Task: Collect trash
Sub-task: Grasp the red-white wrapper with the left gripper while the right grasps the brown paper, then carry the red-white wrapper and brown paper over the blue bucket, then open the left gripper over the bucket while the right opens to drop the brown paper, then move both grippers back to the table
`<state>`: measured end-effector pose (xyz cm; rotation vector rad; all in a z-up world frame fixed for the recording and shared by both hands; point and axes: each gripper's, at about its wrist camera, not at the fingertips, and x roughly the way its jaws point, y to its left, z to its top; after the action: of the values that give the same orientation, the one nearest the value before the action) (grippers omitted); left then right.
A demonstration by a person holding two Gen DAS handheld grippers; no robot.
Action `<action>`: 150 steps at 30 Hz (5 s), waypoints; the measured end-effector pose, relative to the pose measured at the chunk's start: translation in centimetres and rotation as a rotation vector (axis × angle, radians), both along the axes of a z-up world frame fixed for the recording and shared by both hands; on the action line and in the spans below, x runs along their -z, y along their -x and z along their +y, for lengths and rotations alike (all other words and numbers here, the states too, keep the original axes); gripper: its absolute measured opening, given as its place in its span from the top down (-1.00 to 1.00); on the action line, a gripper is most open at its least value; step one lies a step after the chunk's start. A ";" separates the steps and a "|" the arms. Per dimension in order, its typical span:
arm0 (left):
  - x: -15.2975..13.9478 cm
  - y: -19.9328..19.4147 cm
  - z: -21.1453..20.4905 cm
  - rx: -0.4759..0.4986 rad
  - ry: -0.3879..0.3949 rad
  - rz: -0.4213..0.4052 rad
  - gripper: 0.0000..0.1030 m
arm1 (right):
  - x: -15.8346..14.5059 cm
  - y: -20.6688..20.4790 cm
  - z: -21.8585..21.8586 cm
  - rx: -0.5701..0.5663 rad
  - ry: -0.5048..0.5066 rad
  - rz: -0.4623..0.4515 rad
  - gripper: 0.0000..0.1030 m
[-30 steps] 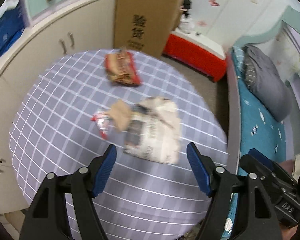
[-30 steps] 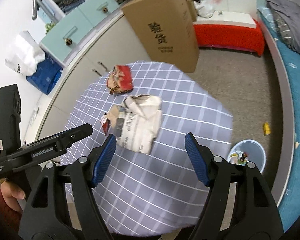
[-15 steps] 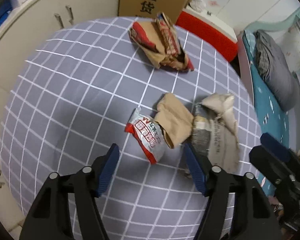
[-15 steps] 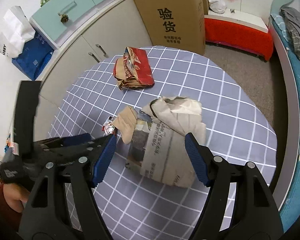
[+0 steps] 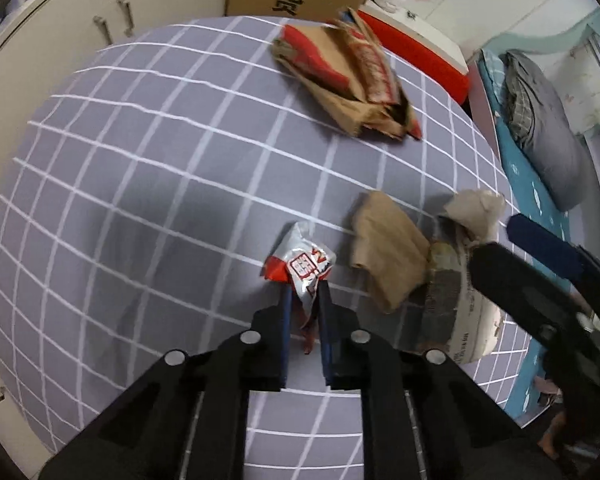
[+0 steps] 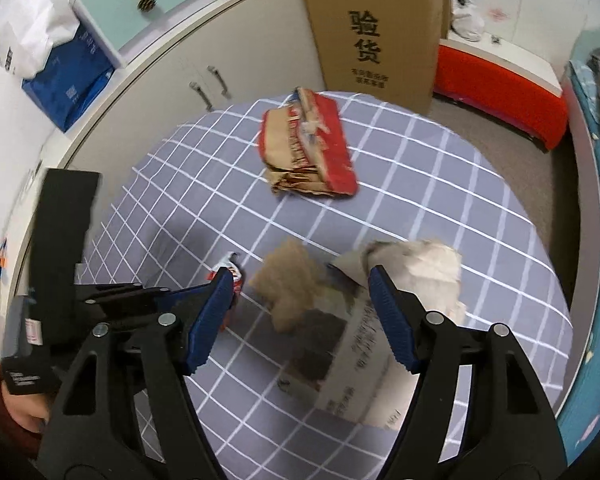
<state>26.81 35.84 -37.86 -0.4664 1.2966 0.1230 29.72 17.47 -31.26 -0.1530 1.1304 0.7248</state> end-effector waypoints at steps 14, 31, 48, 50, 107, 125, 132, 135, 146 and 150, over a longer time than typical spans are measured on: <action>-2.6 1.8 2.7 -0.047 -0.010 -0.054 0.81 | 5.1 -0.7 4.9 -0.157 0.143 0.016 0.35; -12.9 0.8 -7.9 0.062 -0.070 -0.232 0.81 | -5.6 -0.3 -8.5 0.050 -0.278 0.080 0.59; -15.7 -2.8 -37.3 0.449 -0.023 -0.269 0.81 | -8.3 1.1 -39.9 0.470 -0.289 -0.016 0.59; -15.6 -3.3 -40.0 0.484 -0.020 -0.268 0.81 | -8.2 1.4 -43.0 0.510 -0.285 -0.023 0.59; -17.3 -6.1 -45.6 0.468 -0.114 -0.298 -0.26 | -8.6 0.4 -49.6 0.593 -0.280 -0.097 0.55; -17.7 -3.2 -40.5 0.361 -0.141 -0.298 -0.34 | -9.2 0.6 -46.5 0.555 -0.200 -0.180 -0.27; -17.8 -2.4 -40.4 0.349 -0.137 -0.301 -0.34 | -10.0 2.7 -44.8 0.500 -0.187 -0.201 -0.27; -17.8 -2.1 -40.2 0.344 -0.134 -0.300 -0.35 | -10.2 3.2 -44.5 0.493 -0.189 -0.202 -0.28; -18.2 -0.7 -36.4 0.279 -0.157 -0.299 -0.35 | -10.2 3.3 -41.1 0.451 -0.209 -0.172 -0.28; -18.0 -0.1 -33.2 0.217 -0.159 -0.283 -0.35 | -9.8 3.1 -37.6 0.393 -0.215 -0.150 -0.28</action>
<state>26.88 2.65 -19.90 -0.1962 1.0420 -0.0221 26.59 -20.15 -21.47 0.1905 0.8966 0.4698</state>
